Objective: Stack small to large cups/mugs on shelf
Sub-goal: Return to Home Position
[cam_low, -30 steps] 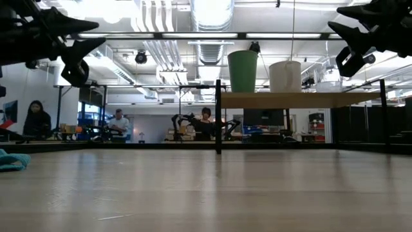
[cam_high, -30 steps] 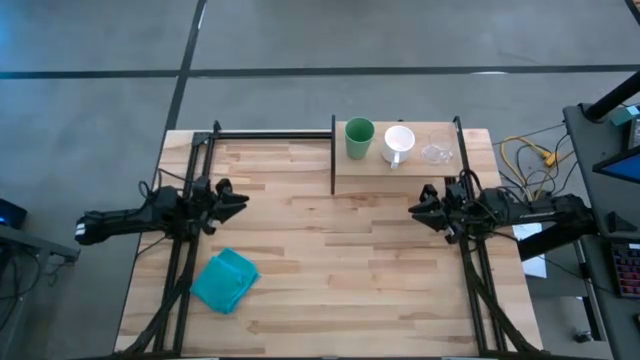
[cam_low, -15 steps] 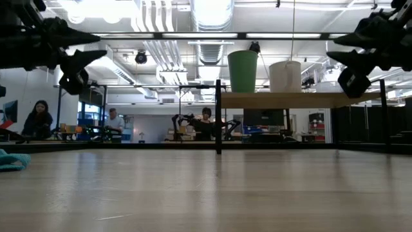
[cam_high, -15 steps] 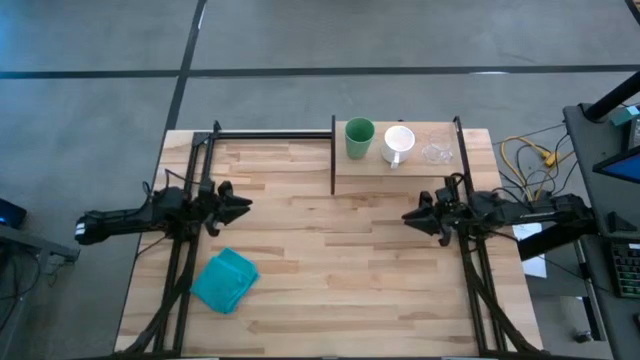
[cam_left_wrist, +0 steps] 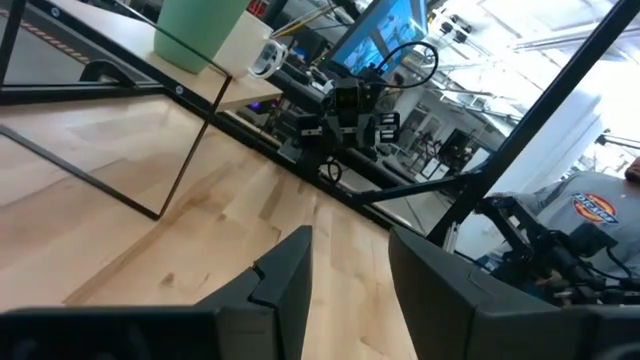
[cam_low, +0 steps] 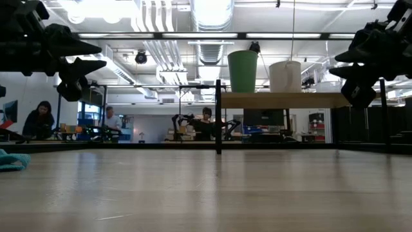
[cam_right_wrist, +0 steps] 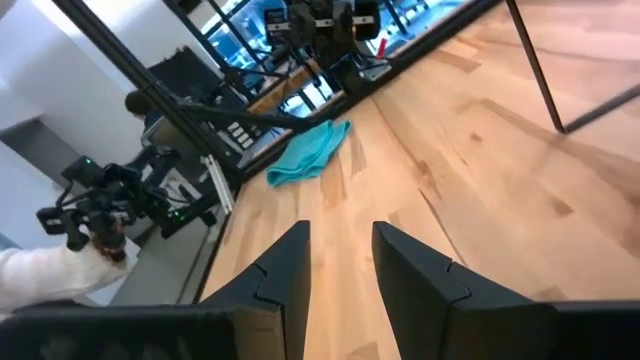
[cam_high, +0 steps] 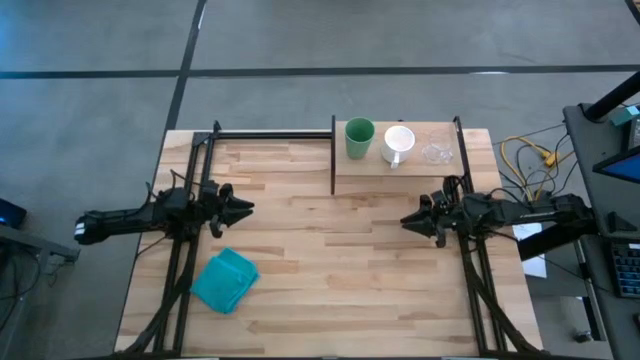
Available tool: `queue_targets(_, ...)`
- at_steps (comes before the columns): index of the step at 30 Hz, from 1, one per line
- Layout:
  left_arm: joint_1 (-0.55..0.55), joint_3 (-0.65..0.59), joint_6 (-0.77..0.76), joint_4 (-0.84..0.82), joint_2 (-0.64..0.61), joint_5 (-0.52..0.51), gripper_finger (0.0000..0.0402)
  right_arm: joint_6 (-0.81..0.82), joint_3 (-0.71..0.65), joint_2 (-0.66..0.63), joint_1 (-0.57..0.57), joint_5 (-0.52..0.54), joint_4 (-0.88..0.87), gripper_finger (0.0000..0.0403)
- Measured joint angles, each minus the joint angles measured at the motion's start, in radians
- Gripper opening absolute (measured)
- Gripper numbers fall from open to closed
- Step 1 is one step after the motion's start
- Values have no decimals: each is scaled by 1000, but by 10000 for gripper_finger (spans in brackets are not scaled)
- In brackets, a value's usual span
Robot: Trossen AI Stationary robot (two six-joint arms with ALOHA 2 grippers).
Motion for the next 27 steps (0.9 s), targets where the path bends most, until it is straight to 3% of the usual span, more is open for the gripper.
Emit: queue_targets(27, 0, -2, -2, 19, 58, 6, 121, -5, 0, 0, 0, 0, -21, 105)
